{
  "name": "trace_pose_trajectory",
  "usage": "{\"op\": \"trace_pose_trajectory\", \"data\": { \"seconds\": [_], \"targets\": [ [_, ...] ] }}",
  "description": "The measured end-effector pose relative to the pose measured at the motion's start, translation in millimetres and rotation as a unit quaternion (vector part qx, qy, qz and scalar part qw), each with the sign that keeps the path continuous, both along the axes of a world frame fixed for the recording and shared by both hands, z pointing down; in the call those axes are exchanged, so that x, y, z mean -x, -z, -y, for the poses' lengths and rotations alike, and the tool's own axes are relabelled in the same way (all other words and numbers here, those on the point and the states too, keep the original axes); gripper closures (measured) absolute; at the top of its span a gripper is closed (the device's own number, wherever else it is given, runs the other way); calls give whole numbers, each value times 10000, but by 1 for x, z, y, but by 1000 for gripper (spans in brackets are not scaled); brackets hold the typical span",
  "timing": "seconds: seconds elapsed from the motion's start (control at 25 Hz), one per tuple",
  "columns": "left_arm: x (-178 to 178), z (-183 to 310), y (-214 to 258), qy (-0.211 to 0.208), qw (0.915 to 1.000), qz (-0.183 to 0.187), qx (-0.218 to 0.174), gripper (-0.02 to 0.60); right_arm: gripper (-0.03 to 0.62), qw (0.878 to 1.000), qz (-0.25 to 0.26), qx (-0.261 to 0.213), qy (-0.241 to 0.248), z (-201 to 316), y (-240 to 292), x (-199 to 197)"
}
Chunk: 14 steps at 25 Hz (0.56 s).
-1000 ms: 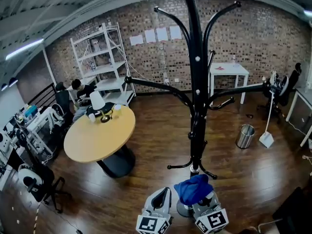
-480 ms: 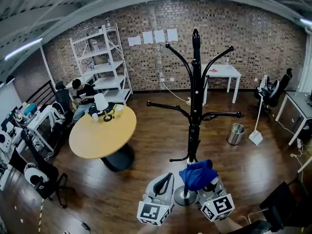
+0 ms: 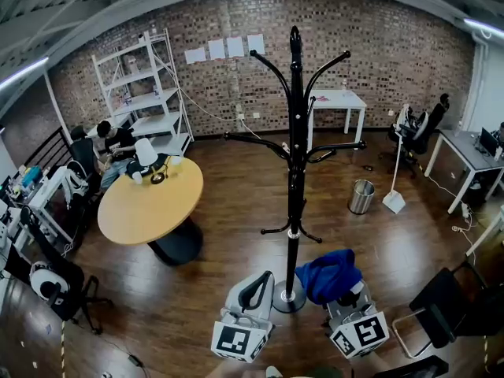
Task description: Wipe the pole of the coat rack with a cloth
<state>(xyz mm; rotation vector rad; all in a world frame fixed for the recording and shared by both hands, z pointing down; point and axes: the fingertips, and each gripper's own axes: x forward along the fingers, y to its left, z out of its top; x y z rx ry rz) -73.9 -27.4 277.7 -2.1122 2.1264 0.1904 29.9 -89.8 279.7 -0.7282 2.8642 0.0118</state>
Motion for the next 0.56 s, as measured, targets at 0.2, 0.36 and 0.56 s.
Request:
{"op": "trace_pose_trajectory", "data": {
  "seconds": [0.2, 0.36, 0.56],
  "targets": [
    [-20, -6, 8, -153, 9999, 31, 72, 580, 491, 9998, 176, 36, -70, -8, 9, -23],
    [-41, 0, 16, -213, 9998, 37, 25, 580, 491, 9998, 185, 31, 0, -9, 12, -41],
    [-67, -1, 16, -283, 9995, 71, -71, 580, 491, 9996, 198, -171, -51, -11, 23, -70]
  ]
}}
